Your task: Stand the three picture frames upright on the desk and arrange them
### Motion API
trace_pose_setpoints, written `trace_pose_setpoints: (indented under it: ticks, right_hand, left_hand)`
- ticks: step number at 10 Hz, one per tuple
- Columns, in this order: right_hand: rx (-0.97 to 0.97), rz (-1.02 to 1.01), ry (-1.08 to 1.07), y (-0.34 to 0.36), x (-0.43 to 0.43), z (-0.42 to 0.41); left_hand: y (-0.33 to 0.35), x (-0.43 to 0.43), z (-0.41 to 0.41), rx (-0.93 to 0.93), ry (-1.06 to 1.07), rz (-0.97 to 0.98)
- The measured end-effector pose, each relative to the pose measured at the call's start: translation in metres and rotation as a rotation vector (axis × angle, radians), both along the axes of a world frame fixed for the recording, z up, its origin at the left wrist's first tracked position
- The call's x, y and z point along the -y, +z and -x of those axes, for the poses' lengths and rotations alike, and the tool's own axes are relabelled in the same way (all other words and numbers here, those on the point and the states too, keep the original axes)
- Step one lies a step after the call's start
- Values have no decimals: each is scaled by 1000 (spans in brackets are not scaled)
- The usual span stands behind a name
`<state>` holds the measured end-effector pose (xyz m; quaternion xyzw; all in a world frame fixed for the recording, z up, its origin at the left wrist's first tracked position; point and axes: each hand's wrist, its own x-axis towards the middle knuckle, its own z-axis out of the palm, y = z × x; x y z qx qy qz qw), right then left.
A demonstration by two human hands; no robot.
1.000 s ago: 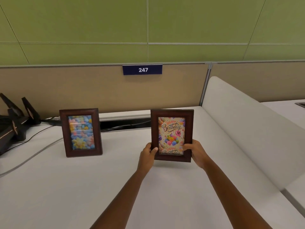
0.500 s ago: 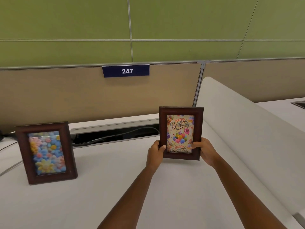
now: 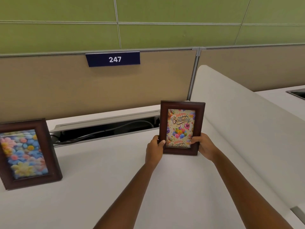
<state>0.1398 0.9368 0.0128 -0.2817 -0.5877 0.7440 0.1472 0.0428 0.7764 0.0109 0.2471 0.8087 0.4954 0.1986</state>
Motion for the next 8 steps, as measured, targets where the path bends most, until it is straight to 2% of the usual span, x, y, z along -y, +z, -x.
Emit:
trace_pose_setpoints:
  ticks: [4,7,8]
  right_hand:
    - [56,-122,-31,-15,8,-5]
    - [81,-157,-106,-22,12,-25]
    - [118,-233,-208,-23,23,-34]
  left_hand:
    - [-15,11,-15,1,-15,-20]
    - [-27,24,-20,-160,-41,211]
    - [-35,37,-24,-303,-33,315]
